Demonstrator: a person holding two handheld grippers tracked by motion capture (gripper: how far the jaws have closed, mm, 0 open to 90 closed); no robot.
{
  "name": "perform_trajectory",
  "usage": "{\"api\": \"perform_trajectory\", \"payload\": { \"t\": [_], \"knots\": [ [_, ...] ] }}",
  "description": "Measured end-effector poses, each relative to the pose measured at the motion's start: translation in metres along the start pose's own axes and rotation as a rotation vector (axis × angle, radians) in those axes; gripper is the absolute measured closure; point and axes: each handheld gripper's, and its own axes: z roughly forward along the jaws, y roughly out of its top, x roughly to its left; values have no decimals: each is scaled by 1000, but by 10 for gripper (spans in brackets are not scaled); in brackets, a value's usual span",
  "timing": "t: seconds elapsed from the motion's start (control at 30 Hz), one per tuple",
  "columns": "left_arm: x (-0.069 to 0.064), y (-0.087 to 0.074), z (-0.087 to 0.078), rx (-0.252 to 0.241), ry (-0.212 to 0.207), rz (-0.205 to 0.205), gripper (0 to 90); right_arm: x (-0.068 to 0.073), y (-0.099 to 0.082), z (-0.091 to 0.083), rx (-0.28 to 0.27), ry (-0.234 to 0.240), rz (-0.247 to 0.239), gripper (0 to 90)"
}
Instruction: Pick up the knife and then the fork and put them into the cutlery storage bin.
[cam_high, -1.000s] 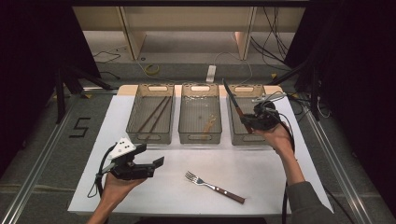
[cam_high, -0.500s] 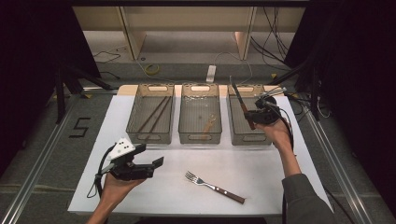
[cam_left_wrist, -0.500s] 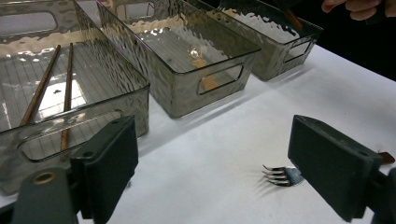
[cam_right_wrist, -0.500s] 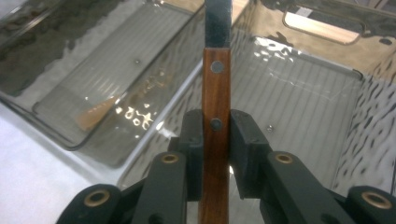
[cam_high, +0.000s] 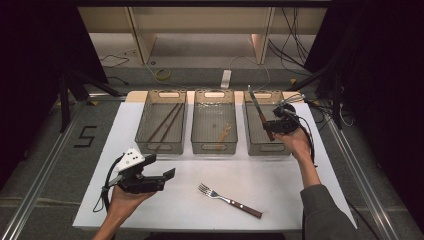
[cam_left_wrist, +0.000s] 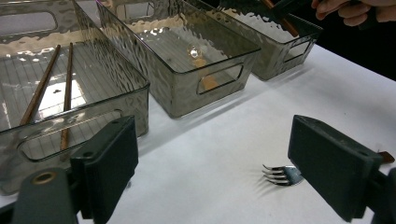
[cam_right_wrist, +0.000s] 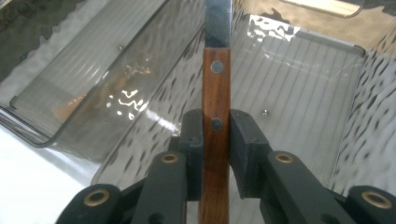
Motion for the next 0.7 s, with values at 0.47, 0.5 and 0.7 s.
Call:
{"api": "perform_trajectory", "payload": {
  "t": [0.47,0.5,0.7],
  "knots": [
    [0,0,0,1,0,1,155,-1,-2,9,69,27,38,525],
    [0,0,0,1,0,1,155,-1,-2,8,68,29,33,507],
    [0,0,0,2,0,0,156,11,-1,-8,12,47,-21,447]
  ]
}}
